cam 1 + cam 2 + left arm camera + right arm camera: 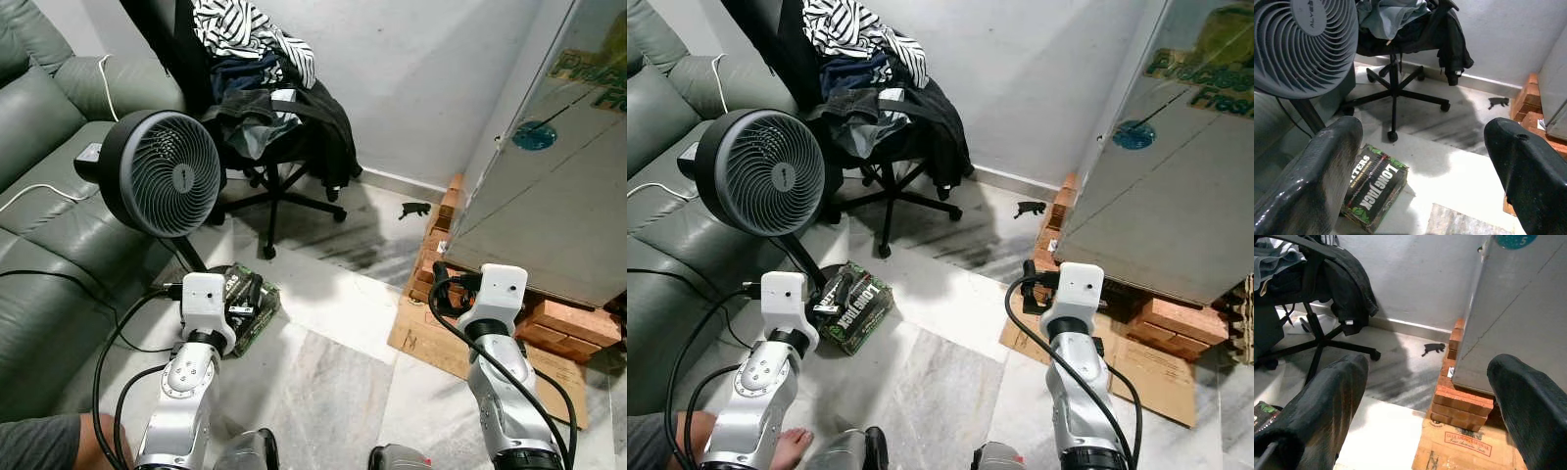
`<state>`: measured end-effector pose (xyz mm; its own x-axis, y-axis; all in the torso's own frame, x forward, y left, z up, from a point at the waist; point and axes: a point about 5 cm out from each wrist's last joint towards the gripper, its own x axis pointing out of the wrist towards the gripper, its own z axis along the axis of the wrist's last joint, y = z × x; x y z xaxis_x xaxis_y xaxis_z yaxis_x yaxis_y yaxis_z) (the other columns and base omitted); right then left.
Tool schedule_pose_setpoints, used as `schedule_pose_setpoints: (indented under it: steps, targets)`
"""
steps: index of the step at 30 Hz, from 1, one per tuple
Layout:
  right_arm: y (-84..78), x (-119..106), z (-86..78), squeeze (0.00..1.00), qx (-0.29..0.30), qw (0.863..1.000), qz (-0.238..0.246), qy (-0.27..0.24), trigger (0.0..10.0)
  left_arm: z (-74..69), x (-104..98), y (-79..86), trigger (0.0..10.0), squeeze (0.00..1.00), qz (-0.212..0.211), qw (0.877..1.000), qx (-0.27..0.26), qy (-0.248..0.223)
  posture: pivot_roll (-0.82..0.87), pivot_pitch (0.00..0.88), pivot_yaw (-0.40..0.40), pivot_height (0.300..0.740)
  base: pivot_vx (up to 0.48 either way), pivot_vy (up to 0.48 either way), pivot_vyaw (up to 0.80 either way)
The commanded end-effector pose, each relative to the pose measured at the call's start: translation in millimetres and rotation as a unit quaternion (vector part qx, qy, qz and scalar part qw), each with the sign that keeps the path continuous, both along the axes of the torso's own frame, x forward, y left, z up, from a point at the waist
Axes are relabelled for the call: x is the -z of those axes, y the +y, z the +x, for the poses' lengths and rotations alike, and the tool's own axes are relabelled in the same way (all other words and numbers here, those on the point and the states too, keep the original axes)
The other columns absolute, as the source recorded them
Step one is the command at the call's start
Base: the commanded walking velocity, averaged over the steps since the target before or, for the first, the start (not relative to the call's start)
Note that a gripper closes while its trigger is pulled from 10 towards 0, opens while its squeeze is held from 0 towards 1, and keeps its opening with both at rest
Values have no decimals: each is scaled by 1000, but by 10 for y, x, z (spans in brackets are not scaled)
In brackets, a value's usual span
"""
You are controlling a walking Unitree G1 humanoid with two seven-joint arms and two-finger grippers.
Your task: Restocking fridge
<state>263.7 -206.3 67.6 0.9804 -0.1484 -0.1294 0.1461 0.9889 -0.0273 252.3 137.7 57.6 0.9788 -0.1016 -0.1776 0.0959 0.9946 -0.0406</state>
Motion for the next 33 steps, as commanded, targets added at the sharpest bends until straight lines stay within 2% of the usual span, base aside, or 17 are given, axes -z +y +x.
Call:
schedule_pose_setpoints:
  steps: [1,33]
  targets:
    - [-16,-12,2,0,3,1000,3,-2,10000,-24,30,10,10000,0,5,1000,1,5,-56,92,63,740,0,0,0]
    - [-5,-1,-25,0,6,1000,3,-1,10000,-26,36,-5,10000,0,4,1000,7,6,-59,101,66,740,0,0,0]
